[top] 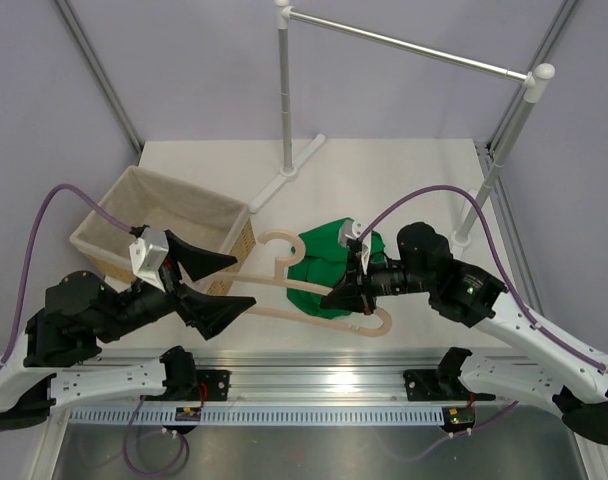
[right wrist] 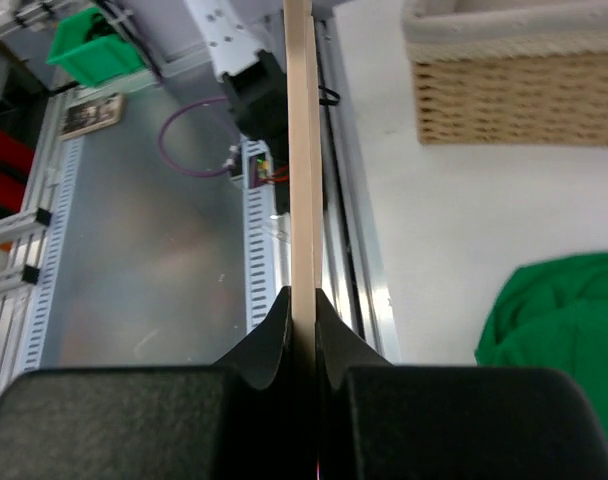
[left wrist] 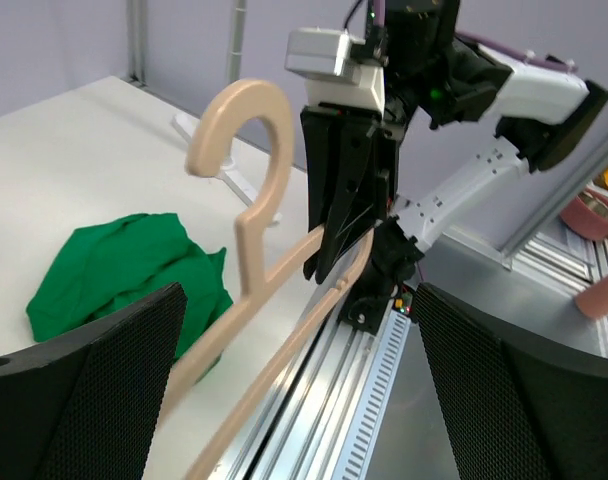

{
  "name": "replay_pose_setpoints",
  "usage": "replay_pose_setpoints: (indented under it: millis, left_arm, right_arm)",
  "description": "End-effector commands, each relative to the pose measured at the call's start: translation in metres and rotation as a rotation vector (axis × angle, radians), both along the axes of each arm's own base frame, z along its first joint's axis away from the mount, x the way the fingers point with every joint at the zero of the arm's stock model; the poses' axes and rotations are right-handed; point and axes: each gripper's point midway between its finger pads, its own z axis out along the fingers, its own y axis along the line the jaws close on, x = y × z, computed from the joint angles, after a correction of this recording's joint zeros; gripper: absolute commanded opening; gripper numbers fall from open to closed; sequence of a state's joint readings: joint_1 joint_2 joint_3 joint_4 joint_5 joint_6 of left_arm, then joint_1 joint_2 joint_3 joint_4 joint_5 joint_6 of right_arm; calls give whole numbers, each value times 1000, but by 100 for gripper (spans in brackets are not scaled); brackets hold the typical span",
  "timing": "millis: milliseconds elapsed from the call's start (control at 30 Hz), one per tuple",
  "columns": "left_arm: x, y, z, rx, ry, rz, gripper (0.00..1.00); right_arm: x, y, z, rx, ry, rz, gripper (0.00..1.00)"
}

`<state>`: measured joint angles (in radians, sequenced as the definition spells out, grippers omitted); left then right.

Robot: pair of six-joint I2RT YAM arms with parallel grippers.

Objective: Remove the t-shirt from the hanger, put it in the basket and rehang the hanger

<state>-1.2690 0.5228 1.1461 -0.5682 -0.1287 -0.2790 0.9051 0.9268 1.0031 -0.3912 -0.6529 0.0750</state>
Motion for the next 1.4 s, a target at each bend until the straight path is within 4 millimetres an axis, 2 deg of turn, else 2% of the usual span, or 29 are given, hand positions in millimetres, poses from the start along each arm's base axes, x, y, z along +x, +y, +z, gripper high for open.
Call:
replay_pose_setpoints:
  millis: [0,33,100,133,167,200,233,267,300,367,400,467,500,600,700,800,833,1033,1067,1100,1133,1167,1200,1267,1300,1367]
  left_arm:
    - [17,22,21,-84,17,132,99]
    - [23,30,23,-101,21,185,99]
    - [28,41,20,-94,31,228,99]
    - [31,49,21,-106,42,263,99]
    - [32,58,20,-118,48,281,99]
    - [35,64,20,-131,55,310,99]
    - [36,67,16,-135,59,325,99]
    - [37,73,17,-159,63,342,99]
    - [40,75,16,-166,68,360,99]
    - [44,69,5,-142,71,376,99]
    - [41,61,2,-114,57,346,99]
    - [41,45,-10,-48,55,316,99]
    - [42,42,-13,-35,59,315,99]
    - [48,39,-19,-19,64,347,99]
    - [54,41,-25,-6,61,386,99]
    - [54,38,-33,12,59,378,99]
    - [54,38,-33,11,59,378,99]
    - [49,37,-46,28,56,348,99]
    - [49,37,-48,32,51,345,99]
    - [49,35,-51,44,50,342,99]
    - [48,35,-52,51,42,335,99]
    - [48,34,-54,55,41,328,99]
    - [47,33,-55,61,40,324,99]
    - [44,33,-56,60,44,305,99]
    - [40,34,-55,49,49,288,99]
    - [37,36,-54,37,54,277,99]
  right_arm:
    - [31,-11,-17,-88,38,-230,0]
    - [43,-17,-18,-109,26,-314,0]
    - [52,-35,-21,-147,23,-422,0]
    - [62,-45,-16,-148,16,-518,0]
    - [63,-59,-14,-158,17,-574,0]
    - [67,-67,-3,-135,35,-645,0]
    - [81,-84,4,-127,16,-776,0]
    - [87,-94,4,-143,22,-845,0]
    - [93,-102,18,-120,20,-911,0]
    - [111,-120,20,-146,23,-1077,0]
    - [120,-131,33,-118,14,-1168,0]
    - [128,-137,41,-114,6,-1240,0]
    - [135,-146,45,-102,5,-1319,0]
    - [148,-157,55,-102,-3,-1445,0]
    - [163,-160,71,-82,-42,-1538,0]
    - [178,-161,95,-44,-85,-1625,0]
    - [182,-159,94,-45,-92,-1639,0]
    - [209,-148,127,7,-171,-1731,0]
    - [213,-147,130,0,-192,-1744,0]
    - [222,-138,125,-32,-209,-1751,0]
    - [225,-135,135,-11,-216,-1765,0]
    - [230,-134,136,-25,-233,-1791,0]
    - [239,-124,137,-33,-245,-1801,0]
    - [251,-115,131,-98,-283,-1825,0]
    - [253,-115,137,-94,-285,-1836,0]
    - [259,-112,137,-109,-312,-1864,0]
